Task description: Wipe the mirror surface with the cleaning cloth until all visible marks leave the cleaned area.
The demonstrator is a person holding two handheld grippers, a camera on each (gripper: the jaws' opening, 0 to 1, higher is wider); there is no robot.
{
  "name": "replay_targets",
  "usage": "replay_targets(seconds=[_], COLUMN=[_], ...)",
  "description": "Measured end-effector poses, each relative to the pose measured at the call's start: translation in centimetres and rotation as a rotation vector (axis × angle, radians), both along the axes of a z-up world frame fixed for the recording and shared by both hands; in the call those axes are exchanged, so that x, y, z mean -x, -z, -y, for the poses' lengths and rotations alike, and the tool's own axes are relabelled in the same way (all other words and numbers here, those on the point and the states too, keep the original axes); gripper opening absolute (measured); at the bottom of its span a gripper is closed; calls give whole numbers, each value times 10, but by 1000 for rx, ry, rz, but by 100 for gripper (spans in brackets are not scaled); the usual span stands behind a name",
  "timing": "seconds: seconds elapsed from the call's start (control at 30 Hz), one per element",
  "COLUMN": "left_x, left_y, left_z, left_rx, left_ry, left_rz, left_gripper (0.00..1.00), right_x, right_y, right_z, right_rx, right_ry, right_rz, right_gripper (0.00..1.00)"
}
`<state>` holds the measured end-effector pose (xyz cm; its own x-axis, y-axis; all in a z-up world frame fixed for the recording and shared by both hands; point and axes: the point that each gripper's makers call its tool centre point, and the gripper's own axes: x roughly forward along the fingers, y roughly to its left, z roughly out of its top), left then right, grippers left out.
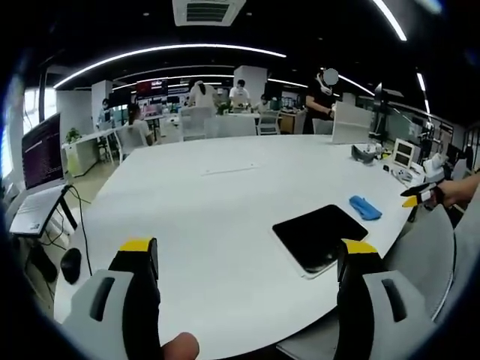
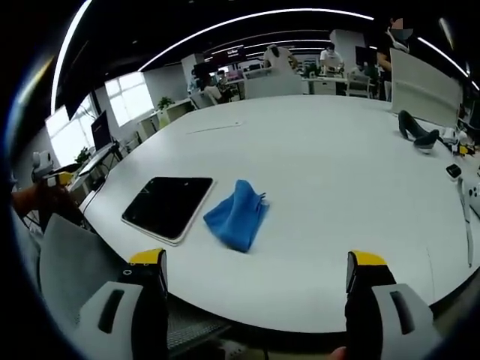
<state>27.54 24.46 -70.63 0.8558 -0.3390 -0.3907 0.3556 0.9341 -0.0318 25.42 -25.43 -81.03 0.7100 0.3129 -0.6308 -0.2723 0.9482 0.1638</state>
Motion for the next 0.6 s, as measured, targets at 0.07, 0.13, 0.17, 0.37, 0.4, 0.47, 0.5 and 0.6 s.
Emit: replay_targets(seconds=[0.07,0.13,0.17,0.37,0.4,0.47,0.5,0.6], left_x=[0,0,-1,-1,-1,-1,-2,-2], left_y=[1,1,1,2,1,2,2,3], left_z=[0,-1,-1,0,1,2,3,3], left_rx=[-1,3,3,1,2,3,1,1], left_ry=[-1,-6,-7,-7,-7,-8,-6,-4], left_rz=[-2,-1,-1,-4,-4,-4,-4,-4], left_gripper=[99,99,99,99,99,99,99,99], right_x=[-1,0,0,2,2,2,3,2], right_y=[2,1,2,5,5,5,4,3], right_z=[2,2,2,1,1,0,-1,-1], right_rx=[-2,-3,-4,-12,-14,-16,-14,-19], right_ry=[3,8,9,10,10,10,9,13], right_rz=[0,0,-1,-11,-12,-14,-14,-14], right_gripper=[98,98,98,98,98,98,98,98])
